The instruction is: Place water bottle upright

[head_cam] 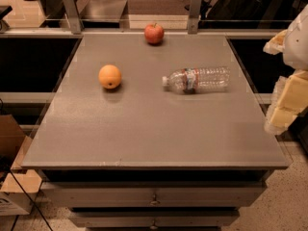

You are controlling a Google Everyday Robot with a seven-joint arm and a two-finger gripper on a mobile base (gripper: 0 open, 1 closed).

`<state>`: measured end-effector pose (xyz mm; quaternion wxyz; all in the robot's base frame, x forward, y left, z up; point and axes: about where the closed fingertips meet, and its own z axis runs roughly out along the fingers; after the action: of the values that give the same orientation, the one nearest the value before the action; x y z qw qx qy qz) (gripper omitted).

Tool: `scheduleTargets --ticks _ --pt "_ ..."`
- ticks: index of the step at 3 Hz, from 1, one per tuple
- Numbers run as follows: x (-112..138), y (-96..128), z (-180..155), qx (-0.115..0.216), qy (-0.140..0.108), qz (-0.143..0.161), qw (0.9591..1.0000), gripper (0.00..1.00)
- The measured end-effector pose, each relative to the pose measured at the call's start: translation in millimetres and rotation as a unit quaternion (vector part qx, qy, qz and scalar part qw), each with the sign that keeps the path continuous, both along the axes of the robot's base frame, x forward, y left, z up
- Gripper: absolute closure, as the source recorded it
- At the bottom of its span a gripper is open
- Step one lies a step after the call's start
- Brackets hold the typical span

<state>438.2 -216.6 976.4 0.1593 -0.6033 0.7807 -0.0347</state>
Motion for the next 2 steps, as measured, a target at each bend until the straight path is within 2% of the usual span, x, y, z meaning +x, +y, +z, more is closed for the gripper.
scheduleTargets --ticks 1,2 --pt "0.4 0.1 0.4 0.000 -0.001 0.000 1.0000 0.00" --pt "25.0 4.5 -2.7 0.006 0.001 0.017 0.9998 0.00"
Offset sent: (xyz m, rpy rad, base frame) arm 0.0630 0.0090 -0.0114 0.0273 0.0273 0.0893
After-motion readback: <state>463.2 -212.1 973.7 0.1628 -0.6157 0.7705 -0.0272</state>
